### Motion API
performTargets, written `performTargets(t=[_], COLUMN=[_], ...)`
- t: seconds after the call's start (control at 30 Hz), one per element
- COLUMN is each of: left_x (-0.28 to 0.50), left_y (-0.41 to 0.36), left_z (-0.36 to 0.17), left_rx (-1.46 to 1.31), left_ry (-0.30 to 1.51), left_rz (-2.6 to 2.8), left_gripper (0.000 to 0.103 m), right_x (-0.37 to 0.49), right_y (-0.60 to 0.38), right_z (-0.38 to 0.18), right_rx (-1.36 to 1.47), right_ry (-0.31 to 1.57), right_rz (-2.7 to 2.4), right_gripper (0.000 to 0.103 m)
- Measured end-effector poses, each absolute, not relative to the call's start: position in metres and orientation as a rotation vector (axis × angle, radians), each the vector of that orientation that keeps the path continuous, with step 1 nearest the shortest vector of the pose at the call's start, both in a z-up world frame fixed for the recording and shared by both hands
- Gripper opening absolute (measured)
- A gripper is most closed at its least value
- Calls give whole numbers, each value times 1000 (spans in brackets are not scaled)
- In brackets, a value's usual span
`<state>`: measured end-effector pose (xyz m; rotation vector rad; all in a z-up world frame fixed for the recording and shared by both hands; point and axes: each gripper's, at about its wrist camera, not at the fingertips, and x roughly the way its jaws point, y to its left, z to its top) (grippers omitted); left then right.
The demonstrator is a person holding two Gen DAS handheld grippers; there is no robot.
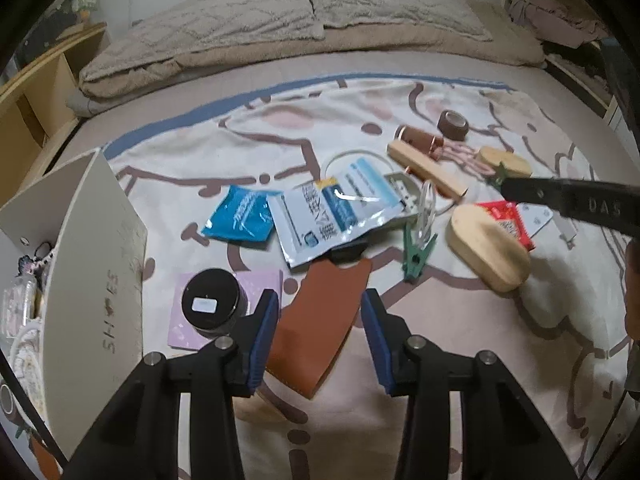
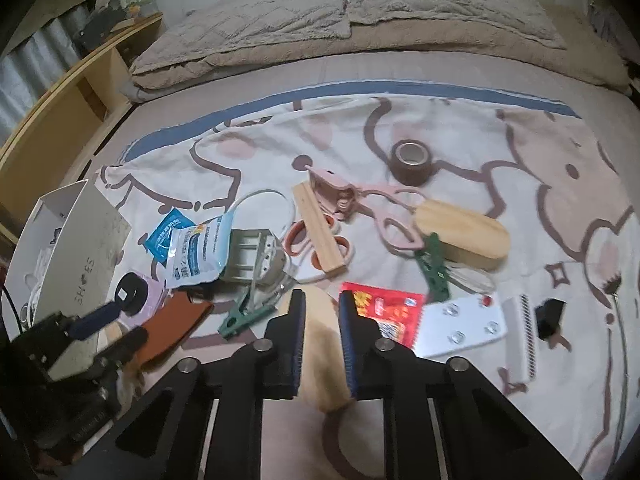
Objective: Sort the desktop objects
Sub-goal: 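Move both open tools over the blanket toward the brown leather strip, then close the left tool on the brown leather strip and lift it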
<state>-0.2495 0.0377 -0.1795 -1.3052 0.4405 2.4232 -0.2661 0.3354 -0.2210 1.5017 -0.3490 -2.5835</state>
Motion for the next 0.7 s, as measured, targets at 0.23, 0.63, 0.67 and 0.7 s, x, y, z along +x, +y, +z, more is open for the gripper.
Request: performTargets(t=[0.23, 0.63, 0.67, 0.7], left_x=[-252, -261, -261, -262], left_y=[38, 40, 41, 41], left_z=[-197, -209, -209, -209], left_rx=[-1349, -1402, -1397, -1393], left_ry=[473, 452, 460, 463], left_rz=[2380, 2329, 2329, 2331], left_gripper=[43, 51, 54, 59], right_x=[-288, -301, -299, -296], right_y=[315, 302, 303, 305], right_z=[-232, -258, -258, -258], right_rx=[1502, 1568, 1570, 1574], right_ry=[-284, -85, -76, -76], right_rz=[-2569, -2546, -2542, -2535], right_gripper=[11, 11, 11, 11])
